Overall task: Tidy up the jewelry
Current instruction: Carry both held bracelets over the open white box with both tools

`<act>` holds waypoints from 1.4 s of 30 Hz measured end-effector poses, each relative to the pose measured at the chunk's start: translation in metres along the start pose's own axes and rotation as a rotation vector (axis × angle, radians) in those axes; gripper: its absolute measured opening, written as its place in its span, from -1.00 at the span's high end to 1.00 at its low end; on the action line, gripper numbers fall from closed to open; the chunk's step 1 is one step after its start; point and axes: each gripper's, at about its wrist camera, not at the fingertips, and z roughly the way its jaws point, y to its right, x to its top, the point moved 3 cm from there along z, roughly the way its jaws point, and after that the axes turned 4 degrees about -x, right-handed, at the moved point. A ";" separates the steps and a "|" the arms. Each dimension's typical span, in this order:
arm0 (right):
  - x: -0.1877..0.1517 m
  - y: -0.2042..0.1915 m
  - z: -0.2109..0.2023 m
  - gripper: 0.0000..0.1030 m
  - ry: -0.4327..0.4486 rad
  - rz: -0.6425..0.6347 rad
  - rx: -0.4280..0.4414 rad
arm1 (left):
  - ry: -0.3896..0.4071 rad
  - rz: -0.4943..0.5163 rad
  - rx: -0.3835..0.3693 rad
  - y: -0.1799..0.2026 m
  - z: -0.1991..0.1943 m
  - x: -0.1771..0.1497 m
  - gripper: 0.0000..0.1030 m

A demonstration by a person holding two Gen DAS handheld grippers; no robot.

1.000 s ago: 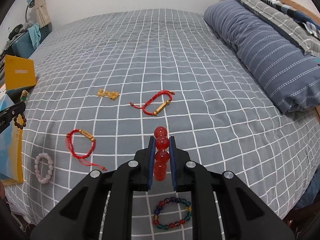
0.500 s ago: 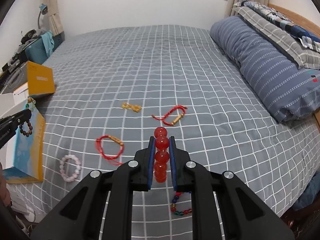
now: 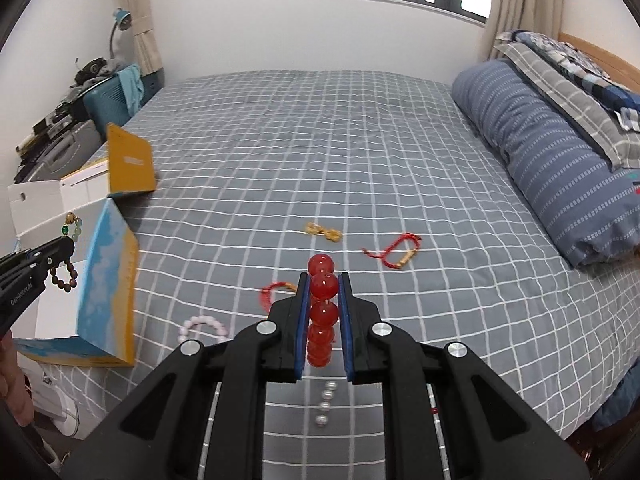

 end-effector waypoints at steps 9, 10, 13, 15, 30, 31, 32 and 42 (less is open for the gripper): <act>0.008 -0.075 -0.017 0.75 0.030 -0.066 0.083 | -0.001 -0.084 0.057 -0.068 -0.018 -0.020 0.86; 0.008 -0.087 -0.019 0.75 0.033 -0.080 0.095 | -0.004 -0.091 0.064 -0.075 -0.019 -0.022 0.86; 0.007 -0.121 -0.021 0.75 0.035 -0.119 0.125 | -0.009 -0.112 0.082 -0.096 -0.021 -0.030 0.85; 0.006 -0.141 -0.021 0.75 0.037 -0.144 0.140 | -0.010 -0.128 0.095 -0.110 -0.024 -0.034 0.85; 0.008 -0.273 -0.029 0.75 0.065 -0.227 0.321 | -0.017 -0.244 0.194 -0.209 -0.036 -0.063 0.85; 0.008 -0.281 -0.028 0.75 0.065 -0.232 0.333 | -0.021 -0.248 0.199 -0.214 -0.035 -0.065 0.85; 0.007 -0.288 -0.024 0.75 0.061 -0.239 0.342 | -0.025 -0.252 0.205 -0.218 -0.034 -0.067 0.85; -0.016 -0.352 0.036 0.75 -0.054 -0.307 0.344 | -0.080 -0.301 0.240 -0.262 -0.010 -0.083 0.85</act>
